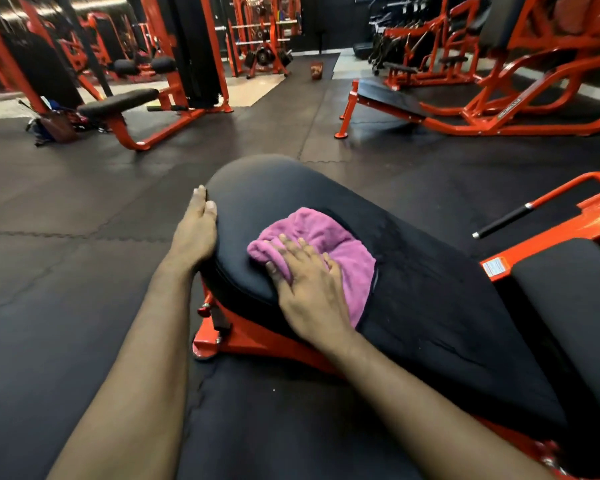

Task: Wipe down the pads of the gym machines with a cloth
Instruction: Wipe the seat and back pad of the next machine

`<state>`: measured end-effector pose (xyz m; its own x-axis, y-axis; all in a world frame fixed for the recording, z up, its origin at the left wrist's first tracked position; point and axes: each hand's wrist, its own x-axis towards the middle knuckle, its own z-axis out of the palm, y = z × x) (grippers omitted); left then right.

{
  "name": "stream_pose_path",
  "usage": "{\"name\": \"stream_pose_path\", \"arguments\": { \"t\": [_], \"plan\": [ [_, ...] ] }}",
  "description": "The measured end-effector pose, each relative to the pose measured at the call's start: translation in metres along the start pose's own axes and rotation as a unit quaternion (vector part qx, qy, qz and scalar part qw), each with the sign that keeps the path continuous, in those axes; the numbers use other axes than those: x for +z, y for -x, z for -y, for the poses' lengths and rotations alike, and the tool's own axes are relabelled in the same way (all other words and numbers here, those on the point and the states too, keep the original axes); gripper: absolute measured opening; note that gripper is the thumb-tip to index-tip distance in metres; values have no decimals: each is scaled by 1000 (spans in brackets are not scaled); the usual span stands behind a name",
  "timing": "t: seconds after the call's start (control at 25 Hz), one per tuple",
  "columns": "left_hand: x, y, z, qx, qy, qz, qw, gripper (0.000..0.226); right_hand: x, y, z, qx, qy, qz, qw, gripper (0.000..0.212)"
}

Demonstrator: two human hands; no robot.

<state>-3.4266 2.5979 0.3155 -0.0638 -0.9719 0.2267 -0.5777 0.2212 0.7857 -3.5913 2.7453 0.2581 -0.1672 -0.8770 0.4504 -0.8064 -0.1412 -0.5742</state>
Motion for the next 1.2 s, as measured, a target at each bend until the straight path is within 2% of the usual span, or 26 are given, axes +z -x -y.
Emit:
{"name": "stream_pose_path", "arguments": {
  "t": [0.2, 0.36, 0.4, 0.48, 0.56, 0.68, 0.8, 0.88, 1.0, 1.12, 1.2],
  "plan": [
    [2, 110, -6, 40, -40, 5, 998, 57, -25, 64, -57, 72, 9, -45, 996, 37],
    [-15, 137, -15, 39, -59, 37, 997, 53, -30, 72, -46, 218, 24, -94, 971, 35],
    [-19, 134, -16, 37, -72, 36, 996, 51, -26, 61, -28, 205, 2, -96, 974, 35],
    [-24, 123, -15, 53, -110, -3, 992, 43, -7, 42, 16, 101, -12, -79, 992, 37],
    [-20, 114, -13, 92, -102, -61, 989, 36, 18, 36, 42, 26, 34, -46, 998, 45],
    [0, 101, -16, 153, -95, -44, 983, 36, 22, 37, 19, 1, 86, -67, 994, 51],
    [24, 100, -16, 193, -184, -27, 963, 43, 5, 38, -32, 35, 63, -84, 994, 47],
    [38, 105, -11, 205, -238, -67, 947, 47, -4, 46, -65, 85, 46, -100, 990, 43],
    [43, 107, -11, 214, -268, -117, 932, 42, -25, 61, -108, 148, 85, -103, 980, 39],
    [36, 96, -21, 220, -282, -132, 924, 42, -49, 48, -114, 240, 65, -76, 966, 43],
    [38, 90, -24, 213, -288, -150, 921, 40, -44, 17, -91, 215, 14, -78, 973, 37]
  ]
}}
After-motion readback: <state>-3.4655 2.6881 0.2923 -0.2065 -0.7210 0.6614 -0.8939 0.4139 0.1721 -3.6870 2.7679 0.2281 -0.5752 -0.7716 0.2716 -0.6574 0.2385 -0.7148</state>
